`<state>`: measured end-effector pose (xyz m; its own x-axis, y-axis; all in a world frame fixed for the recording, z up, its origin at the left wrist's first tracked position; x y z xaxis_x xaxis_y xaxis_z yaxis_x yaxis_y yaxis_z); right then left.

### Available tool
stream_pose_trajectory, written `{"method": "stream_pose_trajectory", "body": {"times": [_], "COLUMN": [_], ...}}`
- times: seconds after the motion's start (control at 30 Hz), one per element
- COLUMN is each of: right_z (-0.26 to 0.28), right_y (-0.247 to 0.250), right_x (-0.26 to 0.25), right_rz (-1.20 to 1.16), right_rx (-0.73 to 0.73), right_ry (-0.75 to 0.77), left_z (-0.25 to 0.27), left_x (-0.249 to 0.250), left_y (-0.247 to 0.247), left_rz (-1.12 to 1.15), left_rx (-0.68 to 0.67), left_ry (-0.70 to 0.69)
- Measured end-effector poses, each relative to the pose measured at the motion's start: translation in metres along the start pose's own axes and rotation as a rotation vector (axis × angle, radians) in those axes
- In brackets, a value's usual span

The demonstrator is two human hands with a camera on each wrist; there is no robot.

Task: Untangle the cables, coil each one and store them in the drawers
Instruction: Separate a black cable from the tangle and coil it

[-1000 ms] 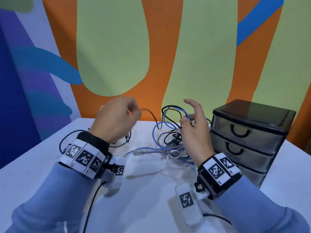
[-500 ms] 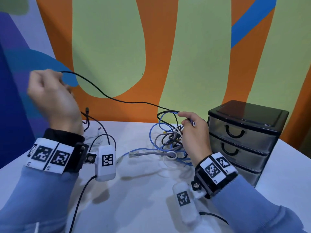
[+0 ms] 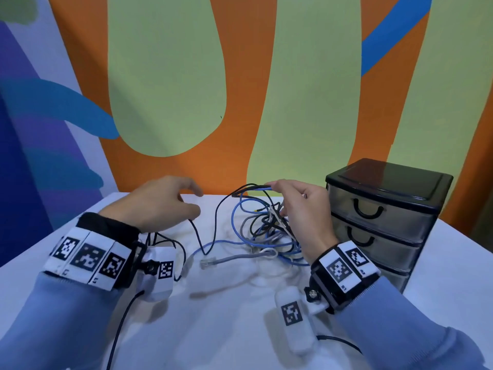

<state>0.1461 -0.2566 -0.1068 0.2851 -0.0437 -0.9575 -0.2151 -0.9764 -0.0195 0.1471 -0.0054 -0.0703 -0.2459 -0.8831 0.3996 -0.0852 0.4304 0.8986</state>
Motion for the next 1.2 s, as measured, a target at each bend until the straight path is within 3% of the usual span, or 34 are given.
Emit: {"method": "stream_pose_trajectory", "body": {"times": [0.33, 0.5, 0.7, 0.87, 1.07, 1.2], "right_z": [0.012, 0.014, 0.008, 0.006, 0.003, -0.002], "right_y": [-0.012, -0.013, -0.015, -0.019, -0.019, -0.013], "right_x": [-0.016, -0.013, -0.001, 0.007, 0.013, 0.020], "right_rz": [0.054, 0.147, 0.446, 0.621, 0.657, 0.836], "right_rx": [-0.200, -0.324, -0.366, -0.421, -0.364, -0.305], "right_ry": [0.189, 0.159, 0.147, 0.185, 0.215, 0.116], "left_z": [-0.024, -0.031, -0.027, -0.009, 0.002, 0.013], "left_x": [0.004, -0.003, 0.002, 0.020, 0.012, -0.024], "left_y": [-0.045, -0.051, -0.022, 0.007, 0.026, 0.056], "left_rz": [0.145, 0.280, 0.241, 0.599, 0.819, 1.091], "left_rx": [-0.142, -0.116, 0.206, 0.434, 0.894, 1.198], "left_ry": [-0.080, -0.066, -0.259, -0.438, -0.460, -0.379]}}
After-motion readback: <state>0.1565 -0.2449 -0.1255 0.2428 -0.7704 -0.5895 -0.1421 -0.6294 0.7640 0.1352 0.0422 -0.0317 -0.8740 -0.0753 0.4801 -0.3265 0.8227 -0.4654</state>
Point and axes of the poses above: each hand's wrist, its own z-axis away from the middle knuckle, its own y-axis out of the back of the hand, x = y × z, the point moved 4 cm from there along -z, towards the middle knuckle, and after that the axes turned 7 degrees about -y, right-handed, at the moved point
